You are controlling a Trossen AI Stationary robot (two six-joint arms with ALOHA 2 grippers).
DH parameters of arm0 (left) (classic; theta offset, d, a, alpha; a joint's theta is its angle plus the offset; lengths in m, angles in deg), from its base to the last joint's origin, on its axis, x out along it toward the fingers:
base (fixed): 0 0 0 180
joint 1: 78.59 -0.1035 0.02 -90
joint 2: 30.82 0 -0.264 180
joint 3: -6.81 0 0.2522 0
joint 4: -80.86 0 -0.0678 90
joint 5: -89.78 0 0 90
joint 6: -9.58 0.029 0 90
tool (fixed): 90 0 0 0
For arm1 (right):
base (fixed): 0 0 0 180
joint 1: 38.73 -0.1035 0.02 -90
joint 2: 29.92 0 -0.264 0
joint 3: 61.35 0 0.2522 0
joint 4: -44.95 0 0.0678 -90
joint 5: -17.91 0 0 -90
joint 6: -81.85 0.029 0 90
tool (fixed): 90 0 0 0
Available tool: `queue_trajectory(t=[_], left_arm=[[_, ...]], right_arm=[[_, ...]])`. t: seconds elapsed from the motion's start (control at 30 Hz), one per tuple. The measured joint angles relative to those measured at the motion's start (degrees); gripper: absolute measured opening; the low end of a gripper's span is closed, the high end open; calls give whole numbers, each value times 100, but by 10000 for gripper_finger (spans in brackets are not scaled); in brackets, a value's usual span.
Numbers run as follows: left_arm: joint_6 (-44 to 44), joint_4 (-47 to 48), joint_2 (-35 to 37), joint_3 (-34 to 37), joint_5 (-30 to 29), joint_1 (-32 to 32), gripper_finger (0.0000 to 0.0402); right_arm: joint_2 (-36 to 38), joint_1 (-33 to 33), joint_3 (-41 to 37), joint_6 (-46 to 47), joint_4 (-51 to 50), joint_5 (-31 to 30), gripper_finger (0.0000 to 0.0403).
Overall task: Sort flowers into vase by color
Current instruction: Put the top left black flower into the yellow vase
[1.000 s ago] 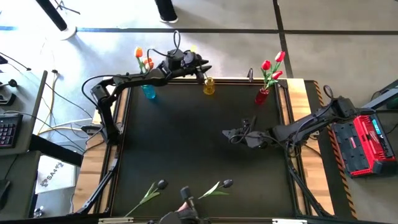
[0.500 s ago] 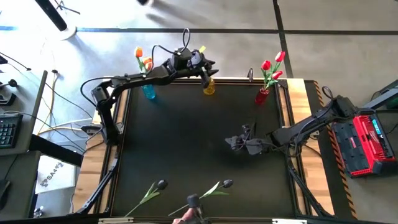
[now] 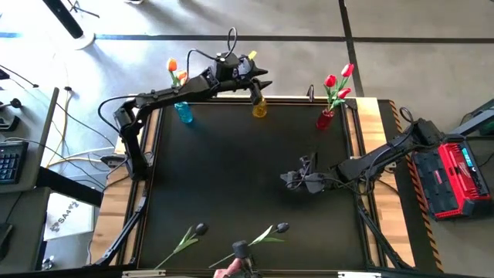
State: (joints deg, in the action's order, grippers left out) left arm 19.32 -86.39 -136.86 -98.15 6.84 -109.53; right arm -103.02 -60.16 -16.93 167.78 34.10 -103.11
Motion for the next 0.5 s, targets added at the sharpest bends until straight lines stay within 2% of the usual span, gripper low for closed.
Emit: queue_trajectory(t=[0.27, 0.5], left_arm=[[249, 151, 26, -502, -226, -2, 196], [432, 936, 26, -997, -237, -2, 196]], right_arm=[[25, 0, 0, -105, 156, 8, 64], [231, 0, 0, -201, 121, -63, 64]])
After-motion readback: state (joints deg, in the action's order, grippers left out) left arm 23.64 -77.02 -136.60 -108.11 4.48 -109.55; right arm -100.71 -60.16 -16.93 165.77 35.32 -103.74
